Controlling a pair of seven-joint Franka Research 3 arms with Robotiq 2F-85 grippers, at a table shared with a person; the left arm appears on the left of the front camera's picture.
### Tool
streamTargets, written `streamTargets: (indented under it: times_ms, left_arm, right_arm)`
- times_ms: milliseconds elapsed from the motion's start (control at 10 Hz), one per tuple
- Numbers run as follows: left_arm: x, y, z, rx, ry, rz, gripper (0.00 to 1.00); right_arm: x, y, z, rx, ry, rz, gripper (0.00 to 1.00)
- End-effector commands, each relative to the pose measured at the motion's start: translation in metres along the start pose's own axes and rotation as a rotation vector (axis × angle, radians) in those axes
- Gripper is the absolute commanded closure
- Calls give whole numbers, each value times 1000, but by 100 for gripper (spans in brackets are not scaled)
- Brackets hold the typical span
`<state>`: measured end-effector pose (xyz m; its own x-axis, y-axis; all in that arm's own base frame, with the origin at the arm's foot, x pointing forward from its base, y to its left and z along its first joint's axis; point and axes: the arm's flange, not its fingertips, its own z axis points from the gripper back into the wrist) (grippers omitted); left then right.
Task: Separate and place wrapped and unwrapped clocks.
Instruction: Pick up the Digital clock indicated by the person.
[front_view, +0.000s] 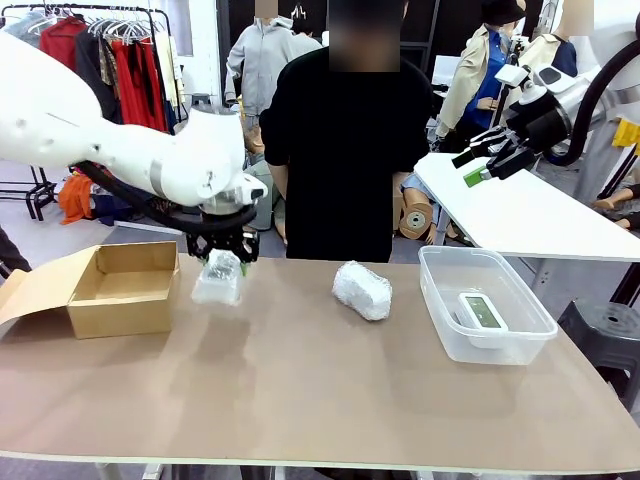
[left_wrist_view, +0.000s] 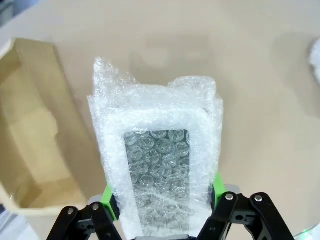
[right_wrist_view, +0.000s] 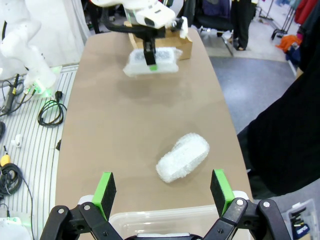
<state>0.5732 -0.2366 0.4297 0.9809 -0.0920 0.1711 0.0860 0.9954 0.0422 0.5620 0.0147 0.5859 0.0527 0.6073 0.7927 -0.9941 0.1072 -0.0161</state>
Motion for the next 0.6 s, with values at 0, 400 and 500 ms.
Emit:
streamTargets:
  times_ms: [0, 400, 500]
  left_arm:
    - [-20, 12, 44, -27, -17, -60, 100]
    - [-44, 1, 125, 27, -86, -94, 100]
    - [-47, 2, 140, 59, -97, -98, 100]
  right_arm:
    - [1, 1, 1, -1, 6, 5, 0]
    - [1, 1, 1, -1, 6, 5, 0]
    - [1, 1, 1, -1, 6, 5, 0]
